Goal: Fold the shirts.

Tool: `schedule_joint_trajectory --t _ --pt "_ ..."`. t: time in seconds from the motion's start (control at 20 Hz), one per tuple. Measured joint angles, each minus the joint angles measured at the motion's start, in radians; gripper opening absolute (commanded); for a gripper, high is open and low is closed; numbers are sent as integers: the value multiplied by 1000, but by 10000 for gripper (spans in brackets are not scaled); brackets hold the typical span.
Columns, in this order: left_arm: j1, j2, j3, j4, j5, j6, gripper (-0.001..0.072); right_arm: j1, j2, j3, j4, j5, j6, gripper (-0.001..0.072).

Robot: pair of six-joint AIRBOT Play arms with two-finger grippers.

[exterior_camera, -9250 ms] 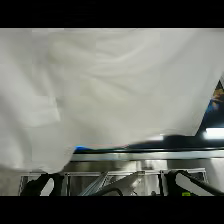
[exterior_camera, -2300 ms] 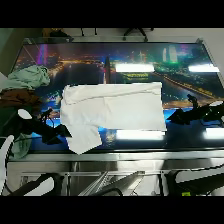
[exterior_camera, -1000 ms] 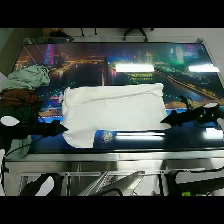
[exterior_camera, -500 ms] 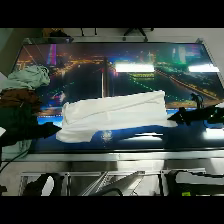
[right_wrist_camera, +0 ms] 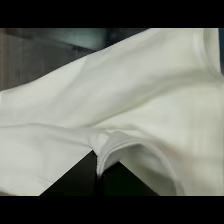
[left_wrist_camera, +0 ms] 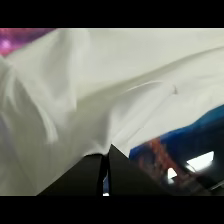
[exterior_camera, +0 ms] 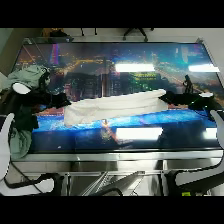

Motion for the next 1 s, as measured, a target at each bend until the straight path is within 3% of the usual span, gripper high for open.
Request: schedule_joint_trajectory --t 0.05,0.1,0.15,0.2,0.25,0.3,0.55,0.8,0.85,0.9,0.95,1.0 --pt "-8 -54 35 0 -1 2 24 10 -26 5 14 -21 -21 261" --pt "-14 -106 75 1 -3 3 147 14 -43 10 23 -34 -38 281" --pt "-18 -145 111 1 -20 6 532 14 -50 19 25 -38 -50 289" --pt "-19 -180 150 1 -48 6 673 8 -52 32 21 -37 -57 409" --pt "-18 -205 183 1 -74 5 675 -2 -50 50 0 -37 -60 563" --pt "-12 -224 217 1 -106 -2 675 -18 -48 73 -32 -37 -58 602" --pt "59 -247 343 1 -245 -66 675 -68 -93 171 -188 -7 18 601" --pt "83 -180 378 -7 -328 -103 674 -49 -161 200 -205 61 35 597" --pt "75 -165 381 -7 -328 -106 665 -39 -173 202 -203 71 35 561" --pt "61 -154 383 -7 -328 -106 530 -29 -184 203 -197 79 32 389" --pt "41 -146 384 -8 -326 -108 271 -14 -196 203 -196 89 30 166" --pt "18 -145 385 -8 -319 -114 23 -1 -206 202 -196 100 30 36"
